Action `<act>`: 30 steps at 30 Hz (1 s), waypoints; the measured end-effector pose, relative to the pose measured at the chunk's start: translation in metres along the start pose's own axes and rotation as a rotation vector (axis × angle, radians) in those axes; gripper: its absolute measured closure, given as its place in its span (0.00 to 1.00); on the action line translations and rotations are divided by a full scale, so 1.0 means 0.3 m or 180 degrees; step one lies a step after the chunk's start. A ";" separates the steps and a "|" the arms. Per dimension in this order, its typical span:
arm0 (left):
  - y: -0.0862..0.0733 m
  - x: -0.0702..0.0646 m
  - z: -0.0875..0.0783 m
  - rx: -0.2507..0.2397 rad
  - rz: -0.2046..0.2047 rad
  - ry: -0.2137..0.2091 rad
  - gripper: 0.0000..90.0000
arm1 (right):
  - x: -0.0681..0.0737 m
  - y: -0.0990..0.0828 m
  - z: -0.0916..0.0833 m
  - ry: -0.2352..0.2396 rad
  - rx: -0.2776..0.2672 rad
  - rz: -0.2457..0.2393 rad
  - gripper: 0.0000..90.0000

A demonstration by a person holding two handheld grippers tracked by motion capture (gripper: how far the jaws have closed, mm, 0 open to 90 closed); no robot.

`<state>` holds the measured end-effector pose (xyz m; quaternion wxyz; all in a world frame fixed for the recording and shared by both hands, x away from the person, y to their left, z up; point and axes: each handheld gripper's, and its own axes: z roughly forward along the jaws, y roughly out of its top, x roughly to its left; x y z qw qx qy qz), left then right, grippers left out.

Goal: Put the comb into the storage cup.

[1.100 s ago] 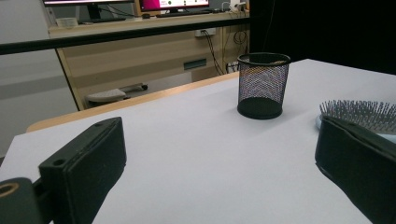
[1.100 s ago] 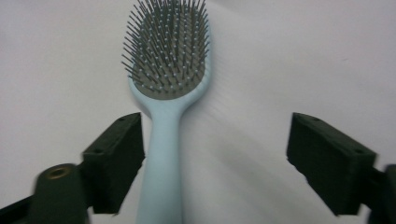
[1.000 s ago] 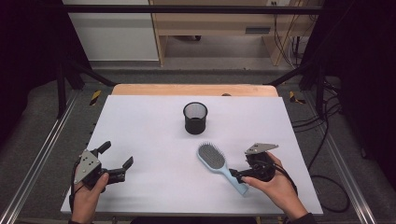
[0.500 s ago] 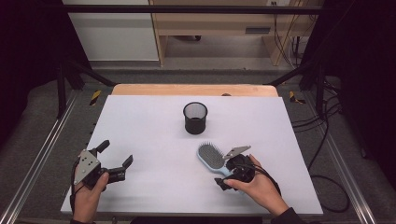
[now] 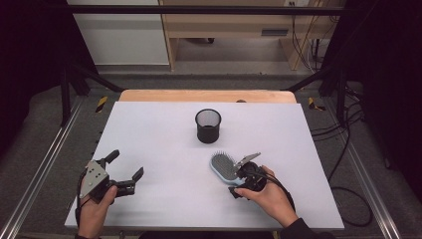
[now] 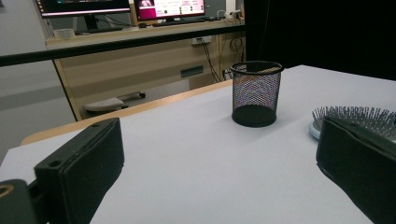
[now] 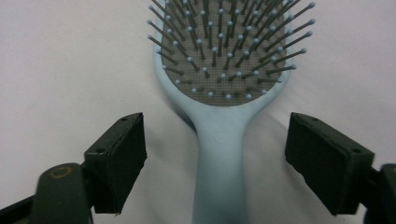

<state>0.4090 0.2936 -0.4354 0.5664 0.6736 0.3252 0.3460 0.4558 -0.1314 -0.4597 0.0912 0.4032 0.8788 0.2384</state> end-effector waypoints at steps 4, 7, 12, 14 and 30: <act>0.000 0.003 -0.001 -0.0010 -0.0017 0.0003 0.01 | -0.007 -0.004 0.005 -0.0031 -0.0002 0.0040 0.29; 0.000 0.004 -0.001 -0.0013 -0.0018 0.0004 0.01 | -0.011 -0.007 0.008 -0.0047 -0.0018 0.0049 0.34; -0.003 0.002 0.000 0.0011 -0.0011 -0.0009 0.01 | -0.009 -0.018 0.002 -0.0127 -0.0070 0.0007 0.44; -0.004 0.002 -0.001 0.0017 -0.0008 -0.0016 0.01 | -0.004 -0.023 0.000 -0.0130 -0.0104 0.0015 0.50; 0.003 -0.006 0.010 0.0026 0.0015 -0.0026 0.01 | -0.040 -0.045 -0.009 -0.0056 -0.0268 0.0094 0.77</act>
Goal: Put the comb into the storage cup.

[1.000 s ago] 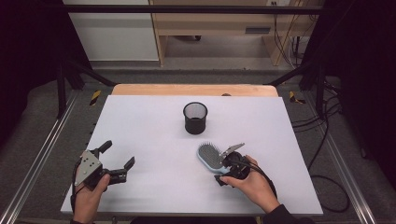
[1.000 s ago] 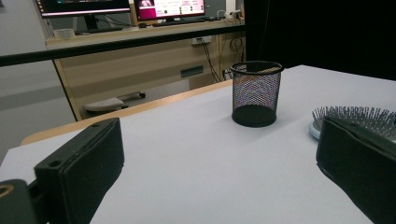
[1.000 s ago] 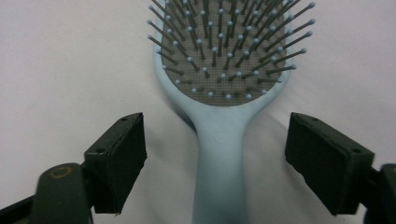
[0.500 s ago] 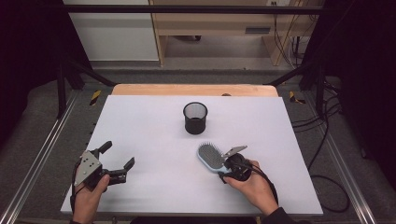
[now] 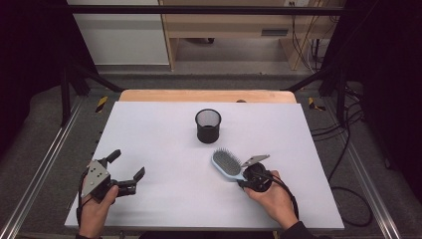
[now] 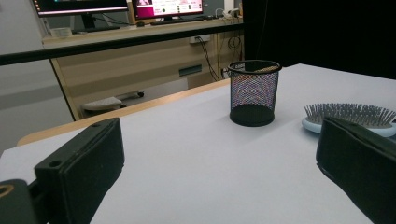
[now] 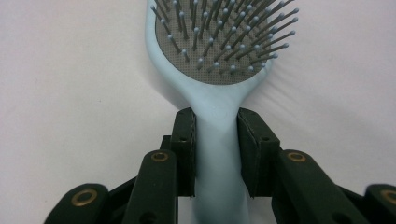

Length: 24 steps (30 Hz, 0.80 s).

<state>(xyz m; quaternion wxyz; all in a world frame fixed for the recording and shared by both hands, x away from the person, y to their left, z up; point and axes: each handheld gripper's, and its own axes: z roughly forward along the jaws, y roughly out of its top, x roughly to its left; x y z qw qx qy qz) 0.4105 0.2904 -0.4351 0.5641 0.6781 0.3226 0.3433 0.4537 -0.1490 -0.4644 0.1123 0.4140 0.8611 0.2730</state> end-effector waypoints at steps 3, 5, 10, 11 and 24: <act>-0.005 0.003 -0.003 0.0014 -0.0006 0.0008 0.01 | -0.004 0.000 -0.002 -0.0035 -0.0084 -0.0116 0.77; -0.007 0.009 -0.006 0.0013 -0.0029 0.0030 0.01 | -0.008 0.000 -0.002 -0.0036 -0.0132 -0.0128 0.77; -0.006 0.016 -0.008 -0.0019 -0.0137 0.0049 0.01 | -0.024 0.003 -0.020 -0.0076 -0.0452 -0.0206 0.77; -0.004 0.013 -0.008 -0.0028 -0.0156 0.0036 0.01 | -0.024 0.003 -0.020 -0.0076 -0.0452 -0.0206 0.77; 0.137 -0.135 0.078 -0.0232 -0.0161 -0.0378 0.02 | -0.001 0.043 -0.092 -0.0190 -0.1159 -0.0383 0.77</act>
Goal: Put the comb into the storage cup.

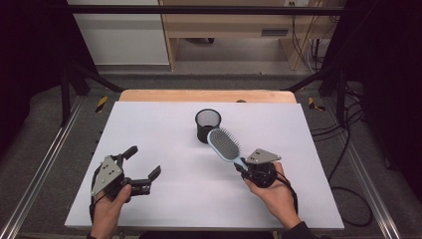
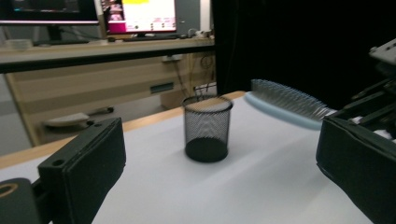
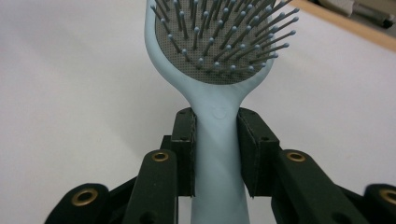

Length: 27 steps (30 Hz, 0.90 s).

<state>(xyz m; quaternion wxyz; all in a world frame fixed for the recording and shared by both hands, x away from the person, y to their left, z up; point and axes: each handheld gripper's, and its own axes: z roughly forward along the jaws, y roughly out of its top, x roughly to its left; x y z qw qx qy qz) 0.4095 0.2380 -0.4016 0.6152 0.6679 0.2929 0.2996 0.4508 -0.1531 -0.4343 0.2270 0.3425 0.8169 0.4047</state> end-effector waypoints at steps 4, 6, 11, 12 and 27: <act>0.063 -0.016 0.119 0.0046 -0.0023 -0.0155 0.02 | -0.011 0.045 -0.004 -0.0012 -0.0229 0.0033 0.77; 0.077 -0.024 0.169 0.0091 -0.0010 -0.0167 0.02 | -0.012 0.067 -0.009 -0.0017 -0.0367 0.0073 0.77; 0.068 -0.078 0.257 0.0102 -0.0116 -0.0318 0.03 | 0.007 0.079 -0.008 -0.0038 -0.0579 0.0097 0.77; 0.057 -0.091 0.265 0.0099 -0.0125 -0.0337 0.03 | 0.011 0.075 -0.008 -0.0045 -0.0603 0.0103 0.77; 0.024 -0.194 0.268 0.0323 -0.0272 -0.0489 0.03 | 0.122 0.063 0.010 0.0047 -0.0753 -0.0101 0.77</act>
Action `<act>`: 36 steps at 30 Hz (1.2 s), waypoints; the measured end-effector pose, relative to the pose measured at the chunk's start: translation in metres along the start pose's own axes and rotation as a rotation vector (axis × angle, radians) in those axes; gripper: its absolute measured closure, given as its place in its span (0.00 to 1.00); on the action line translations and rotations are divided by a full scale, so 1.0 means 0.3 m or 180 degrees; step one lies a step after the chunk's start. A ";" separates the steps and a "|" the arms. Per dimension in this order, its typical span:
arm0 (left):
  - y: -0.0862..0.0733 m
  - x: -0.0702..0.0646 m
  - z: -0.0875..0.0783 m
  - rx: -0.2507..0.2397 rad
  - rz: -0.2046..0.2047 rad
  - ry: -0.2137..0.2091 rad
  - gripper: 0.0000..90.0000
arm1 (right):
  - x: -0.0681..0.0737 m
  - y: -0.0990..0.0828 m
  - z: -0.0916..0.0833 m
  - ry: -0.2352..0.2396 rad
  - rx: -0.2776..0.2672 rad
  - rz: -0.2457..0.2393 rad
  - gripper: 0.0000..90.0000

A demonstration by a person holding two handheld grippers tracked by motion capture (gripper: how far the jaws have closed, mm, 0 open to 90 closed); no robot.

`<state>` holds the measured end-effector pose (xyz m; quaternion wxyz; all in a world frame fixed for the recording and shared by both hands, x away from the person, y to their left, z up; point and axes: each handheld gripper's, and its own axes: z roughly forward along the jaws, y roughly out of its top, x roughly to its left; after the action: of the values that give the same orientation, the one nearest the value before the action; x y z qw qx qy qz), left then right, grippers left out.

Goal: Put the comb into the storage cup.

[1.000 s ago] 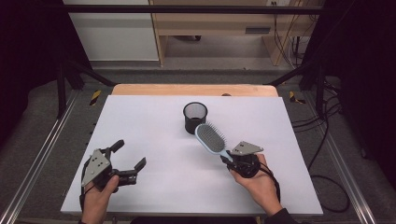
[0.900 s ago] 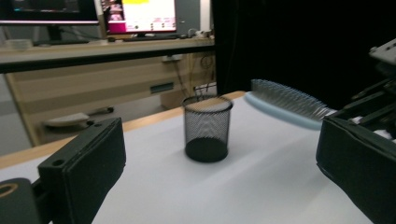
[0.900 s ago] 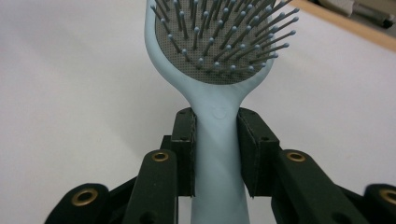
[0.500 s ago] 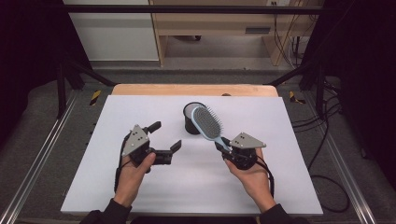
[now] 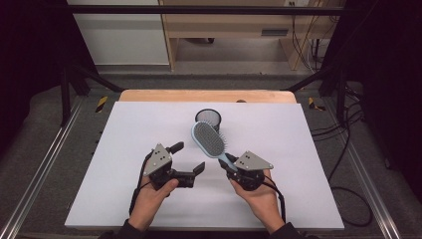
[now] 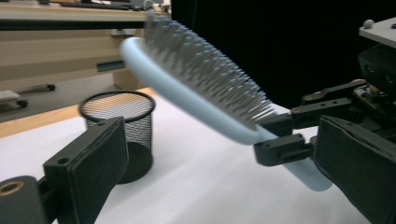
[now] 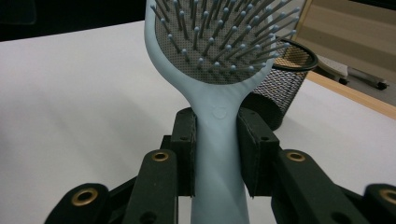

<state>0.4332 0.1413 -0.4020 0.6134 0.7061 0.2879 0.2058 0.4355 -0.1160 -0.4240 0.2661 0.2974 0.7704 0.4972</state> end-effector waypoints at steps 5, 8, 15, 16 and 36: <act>-0.009 0.013 -0.001 -0.0031 -0.0185 0.0028 0.04 | 0.020 0.006 0.000 0.0056 -0.0054 -0.0042 0.77; -0.013 0.030 -0.001 -0.0072 -0.0341 -0.0037 0.04 | 0.043 0.004 0.007 0.0122 -0.0063 -0.0064 0.77; -0.024 0.055 -0.006 -0.0106 -0.0550 -0.0117 0.05 | 0.091 0.005 0.037 0.0200 -0.0048 -0.0175 0.77; -0.024 0.058 -0.007 -0.0101 -0.0569 -0.0113 0.05 | 0.096 0.005 0.040 0.0201 -0.0040 -0.0195 0.77; -0.034 0.082 -0.014 -0.0126 -0.0852 -0.0163 0.07 | 0.147 0.010 0.056 0.0245 -0.0084 -0.0317 0.77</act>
<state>0.4472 0.1614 -0.4129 0.6562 0.6542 0.3596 0.1096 0.4179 -0.0728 -0.4326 0.2645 0.2359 0.7873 0.5045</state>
